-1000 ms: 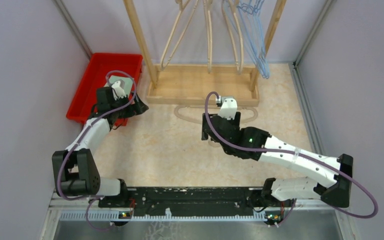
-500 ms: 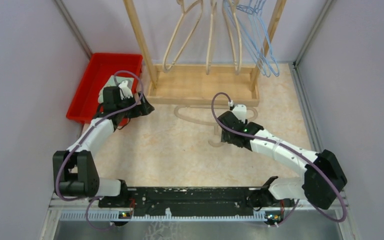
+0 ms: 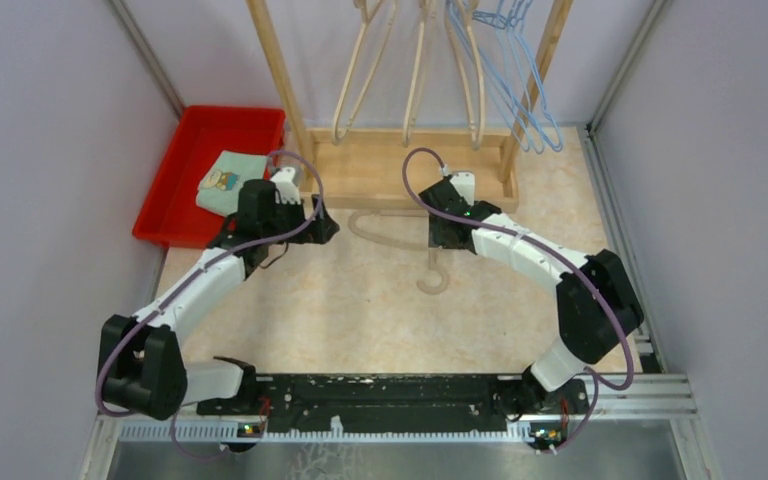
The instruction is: Organize the hangers
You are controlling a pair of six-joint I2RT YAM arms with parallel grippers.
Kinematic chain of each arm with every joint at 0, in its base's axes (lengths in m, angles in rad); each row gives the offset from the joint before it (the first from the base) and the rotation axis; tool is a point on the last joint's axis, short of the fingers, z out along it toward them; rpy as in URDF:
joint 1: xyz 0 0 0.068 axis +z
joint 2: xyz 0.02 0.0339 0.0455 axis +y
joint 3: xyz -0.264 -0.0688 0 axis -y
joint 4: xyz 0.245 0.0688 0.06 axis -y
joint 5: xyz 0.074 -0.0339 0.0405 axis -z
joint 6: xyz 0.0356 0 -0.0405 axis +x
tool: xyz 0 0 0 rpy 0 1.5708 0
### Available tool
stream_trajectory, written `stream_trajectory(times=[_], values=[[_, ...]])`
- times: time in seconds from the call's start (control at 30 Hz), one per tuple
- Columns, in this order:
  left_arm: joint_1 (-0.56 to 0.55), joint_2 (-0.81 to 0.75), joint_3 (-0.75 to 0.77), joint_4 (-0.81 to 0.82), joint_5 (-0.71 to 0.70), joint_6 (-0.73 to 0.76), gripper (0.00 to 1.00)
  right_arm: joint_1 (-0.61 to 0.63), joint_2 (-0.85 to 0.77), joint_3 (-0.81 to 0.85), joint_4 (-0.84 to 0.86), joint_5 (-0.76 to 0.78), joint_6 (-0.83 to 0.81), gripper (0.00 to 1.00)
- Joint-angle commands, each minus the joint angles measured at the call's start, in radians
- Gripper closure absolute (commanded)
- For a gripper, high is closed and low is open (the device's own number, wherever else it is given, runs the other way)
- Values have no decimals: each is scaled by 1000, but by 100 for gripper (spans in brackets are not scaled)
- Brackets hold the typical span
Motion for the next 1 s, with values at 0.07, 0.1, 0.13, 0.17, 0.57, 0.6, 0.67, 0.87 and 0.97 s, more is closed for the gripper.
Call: stream_trajectory(times=[0.07,0.1,0.13,0.17,0.57,0.6,0.67,0.87,0.97], values=[[-212,-44,-70,106,-90,122,0,-70,-56,11,40,-36,20,39],[-239,-39,-79,121,-102,162,1,-81,-75,8,47,-47,22,38],[-267,-26,-85,135,-118,203,1,-92,-91,7,52,-60,24,38],[-286,0,-84,144,-132,242,1,-105,-105,9,54,-80,25,38],[-295,328,150,161,216,644,4,-181,-177,114,-24,-125,-25,37],[-296,363,201,104,261,660,5,-195,-183,111,-22,-136,-24,37],[-296,422,277,57,331,692,5,-215,-194,105,-17,-154,-25,37],[-295,565,462,-100,514,828,6,-266,-210,83,4,-208,-25,37],[-296,615,529,-212,529,889,7,-287,-208,65,20,-242,-26,37]])
